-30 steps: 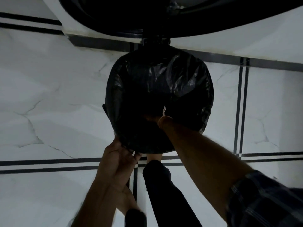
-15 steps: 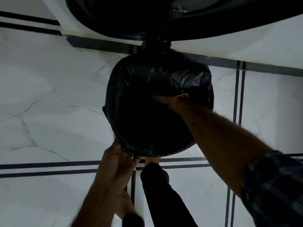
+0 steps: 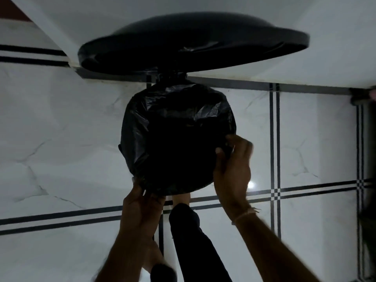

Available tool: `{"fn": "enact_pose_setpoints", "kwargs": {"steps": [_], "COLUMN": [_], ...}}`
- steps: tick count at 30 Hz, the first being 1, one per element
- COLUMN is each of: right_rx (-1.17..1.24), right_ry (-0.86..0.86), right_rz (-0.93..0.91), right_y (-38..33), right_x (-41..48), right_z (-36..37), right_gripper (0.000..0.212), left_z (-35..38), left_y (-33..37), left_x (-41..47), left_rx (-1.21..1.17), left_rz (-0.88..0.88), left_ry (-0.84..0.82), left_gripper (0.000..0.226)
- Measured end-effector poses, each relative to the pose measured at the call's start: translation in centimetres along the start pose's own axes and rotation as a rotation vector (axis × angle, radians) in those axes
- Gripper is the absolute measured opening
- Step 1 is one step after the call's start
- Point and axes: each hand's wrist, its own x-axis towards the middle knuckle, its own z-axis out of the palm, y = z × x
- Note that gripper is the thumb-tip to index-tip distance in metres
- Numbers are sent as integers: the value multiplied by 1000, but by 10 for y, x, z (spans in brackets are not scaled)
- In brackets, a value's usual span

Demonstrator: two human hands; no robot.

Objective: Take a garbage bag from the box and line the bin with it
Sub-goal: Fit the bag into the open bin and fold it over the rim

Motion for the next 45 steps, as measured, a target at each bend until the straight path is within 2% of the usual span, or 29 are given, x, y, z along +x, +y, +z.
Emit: {"fn": "enact_pose_setpoints", "kwargs": {"steps": [2, 4, 5, 7, 11, 14, 18, 21, 22, 24, 28, 31, 37, 39, 43, 45], "right_rx": [302, 725, 893, 1084, 1099, 1099, 1147, 1177, 1202, 1227, 1257, 1247, 1307, 1291, 1283, 1317], "right_ry": [-50, -235, -294, -333, -360, -321, -269, -291, -328, -406, -466, -458, -402, -428, -467, -451], "right_rz": [384, 830, 984, 1110, 1065, 1105, 1172, 1170, 1148, 1141, 1202, 1237, 1235, 1282, 1314, 1298], "right_y": [14, 23, 25, 31, 37, 36, 35, 37, 40, 45, 41, 34, 32, 29, 24, 18], "right_x": [-1, 5, 8, 9, 16, 23, 33, 28, 23, 14, 4, -1, -9, -5, 6, 11], "right_z": [-6, -11, -12, -15, -12, -7, 5, 7, 6, 0, -3, -2, -1, -1, -7, -6], "right_gripper": [34, 39, 36, 27, 30, 33, 23, 29, 42, 64, 48, 52, 65, 67, 58, 50], "left_z": [-8, -7, -7, -4, -6, -11, -8, -6, -6, -3, 8, 14, 17, 19, 22, 20], "left_y": [-4, -8, -9, -12, -13, -9, -2, -5, -7, -13, -35, -45, -44, -31, -4, 5], "left_x": [-2, -1, 0, -1, 4, 4, 3, 6, 9, 9, -9, -13, -15, -17, -8, 0], "left_rx": [13, 42, 73, 131, 134, 53, 123, 119, 108, 62, -24, -129, -161, -104, 91, 163], "left_rz": [-46, -71, -75, -91, -58, -36, -9, 0, 8, -13, -140, -85, -32, -16, 3, -30], "left_ry": [26, 56, 70, 91, 104, 48, -40, 16, 52, 100, 81, 90, 130, 129, 155, 176], "left_gripper": [26, 24, 23, 22, 27, 31, 26, 14, 23, 25, 49, 63, 73, 66, 20, 19]}}
